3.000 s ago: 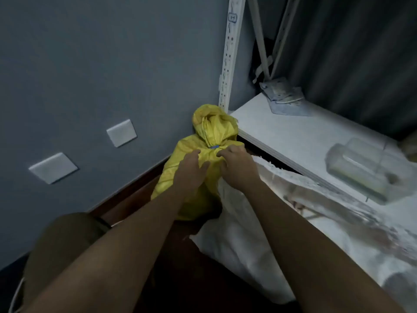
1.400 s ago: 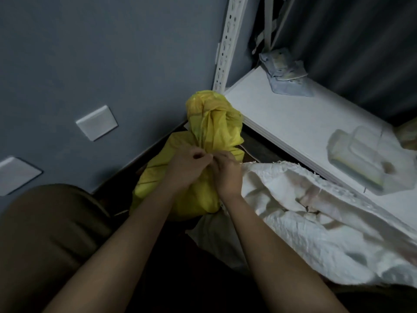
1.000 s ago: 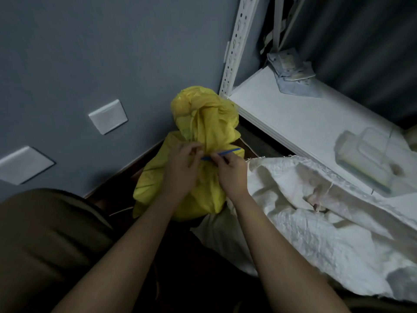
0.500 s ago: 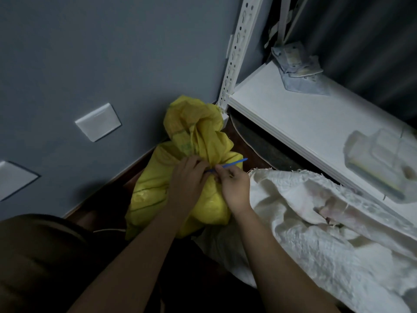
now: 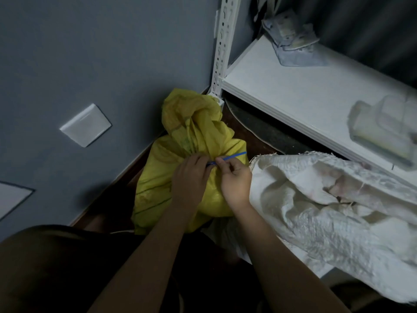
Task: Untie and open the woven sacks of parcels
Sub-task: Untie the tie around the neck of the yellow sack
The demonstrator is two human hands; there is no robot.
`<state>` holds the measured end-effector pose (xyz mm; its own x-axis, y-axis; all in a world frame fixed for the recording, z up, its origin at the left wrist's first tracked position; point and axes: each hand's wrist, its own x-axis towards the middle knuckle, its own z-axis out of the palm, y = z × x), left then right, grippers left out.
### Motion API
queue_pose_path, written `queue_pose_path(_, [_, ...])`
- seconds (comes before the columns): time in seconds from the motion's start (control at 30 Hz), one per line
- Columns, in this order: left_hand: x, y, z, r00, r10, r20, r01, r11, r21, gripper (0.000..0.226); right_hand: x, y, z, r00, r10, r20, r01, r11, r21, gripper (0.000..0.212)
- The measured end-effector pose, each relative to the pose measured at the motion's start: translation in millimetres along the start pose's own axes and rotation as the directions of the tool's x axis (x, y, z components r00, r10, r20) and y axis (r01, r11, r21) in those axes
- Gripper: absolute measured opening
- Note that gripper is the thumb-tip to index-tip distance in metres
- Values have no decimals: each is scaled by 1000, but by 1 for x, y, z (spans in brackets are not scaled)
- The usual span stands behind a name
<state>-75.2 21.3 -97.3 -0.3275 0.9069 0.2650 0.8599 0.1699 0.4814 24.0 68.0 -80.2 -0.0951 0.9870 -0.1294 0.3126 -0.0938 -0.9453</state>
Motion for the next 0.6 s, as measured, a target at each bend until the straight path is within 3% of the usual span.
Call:
queue_pose_path(0.17, [-1,1,1,999,-20,32,18,998,64,31,1,2,2,998,57,-1,-57,997,52,25])
queue_pose_path(0.3, [0,2,2,995,-72,69,72,997,3,17,0,0,1,999,43,6,-43,999,15,21])
queue_pose_path(0.6, [1,2,-4,994,-81,79,79,997,19,16,5,-7,-2,997,47,54,-44,997,-62,32])
